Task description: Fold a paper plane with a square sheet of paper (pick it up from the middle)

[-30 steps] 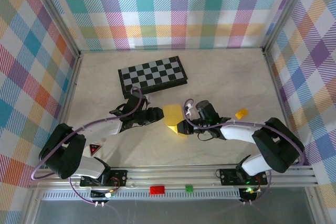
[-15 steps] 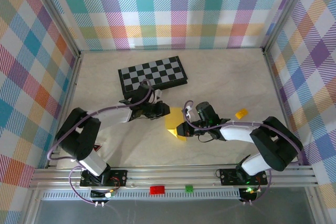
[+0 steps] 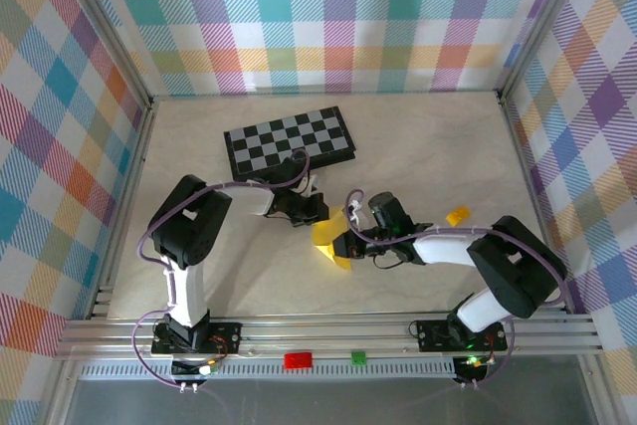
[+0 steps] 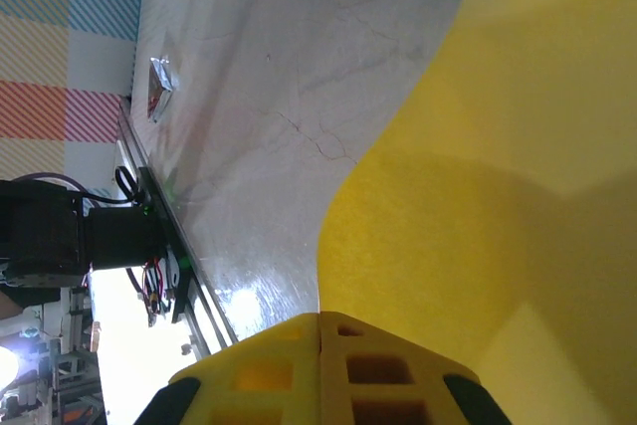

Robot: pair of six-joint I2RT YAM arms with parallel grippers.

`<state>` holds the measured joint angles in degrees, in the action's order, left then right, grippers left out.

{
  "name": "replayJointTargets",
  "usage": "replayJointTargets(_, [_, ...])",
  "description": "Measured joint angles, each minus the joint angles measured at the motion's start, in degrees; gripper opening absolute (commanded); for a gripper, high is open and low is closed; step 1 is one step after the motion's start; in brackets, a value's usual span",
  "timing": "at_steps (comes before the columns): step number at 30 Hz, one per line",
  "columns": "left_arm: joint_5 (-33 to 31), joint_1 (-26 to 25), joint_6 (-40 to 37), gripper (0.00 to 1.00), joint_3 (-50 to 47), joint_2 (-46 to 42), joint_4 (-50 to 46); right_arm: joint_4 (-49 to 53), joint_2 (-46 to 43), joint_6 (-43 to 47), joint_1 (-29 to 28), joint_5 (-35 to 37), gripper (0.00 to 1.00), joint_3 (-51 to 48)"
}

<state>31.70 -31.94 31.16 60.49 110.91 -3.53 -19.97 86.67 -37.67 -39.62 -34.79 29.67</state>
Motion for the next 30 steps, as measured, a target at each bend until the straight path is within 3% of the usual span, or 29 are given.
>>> replayJointTargets(30, [0.0,0.0,-3.8,0.02,0.7,0.3,-0.9,11.4,3.3,6.9,1.0,5.2,0.0,5.6])
